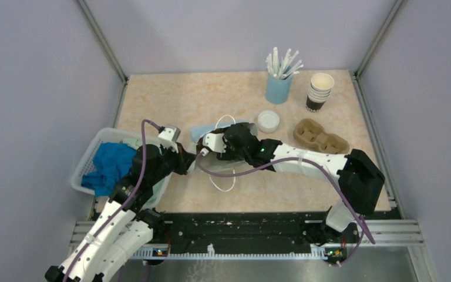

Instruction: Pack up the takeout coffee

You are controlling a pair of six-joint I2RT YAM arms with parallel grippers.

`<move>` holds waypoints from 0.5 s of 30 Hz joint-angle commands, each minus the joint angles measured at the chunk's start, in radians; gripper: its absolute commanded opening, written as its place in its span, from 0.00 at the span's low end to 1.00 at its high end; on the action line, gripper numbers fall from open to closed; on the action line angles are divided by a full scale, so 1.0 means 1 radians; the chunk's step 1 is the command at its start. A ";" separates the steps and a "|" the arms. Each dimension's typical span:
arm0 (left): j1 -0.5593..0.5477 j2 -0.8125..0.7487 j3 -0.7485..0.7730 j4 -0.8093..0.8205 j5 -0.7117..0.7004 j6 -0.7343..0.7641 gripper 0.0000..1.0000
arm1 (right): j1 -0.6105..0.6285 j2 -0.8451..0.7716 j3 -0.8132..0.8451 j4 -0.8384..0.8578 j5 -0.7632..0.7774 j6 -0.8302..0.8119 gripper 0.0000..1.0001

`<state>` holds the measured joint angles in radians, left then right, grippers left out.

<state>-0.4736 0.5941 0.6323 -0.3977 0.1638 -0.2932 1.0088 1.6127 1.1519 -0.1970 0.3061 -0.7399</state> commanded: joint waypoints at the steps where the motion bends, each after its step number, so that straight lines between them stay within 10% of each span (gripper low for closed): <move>1: -0.006 0.017 0.059 -0.027 -0.006 0.002 0.00 | -0.013 0.021 0.050 -0.046 -0.035 0.033 0.64; 15: -0.006 0.198 0.300 -0.185 0.138 -0.023 0.00 | -0.010 0.040 0.243 -0.439 -0.195 0.185 0.64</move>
<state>-0.4744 0.7723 0.8619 -0.5556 0.2291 -0.2955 1.0046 1.6398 1.3315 -0.4820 0.2176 -0.6331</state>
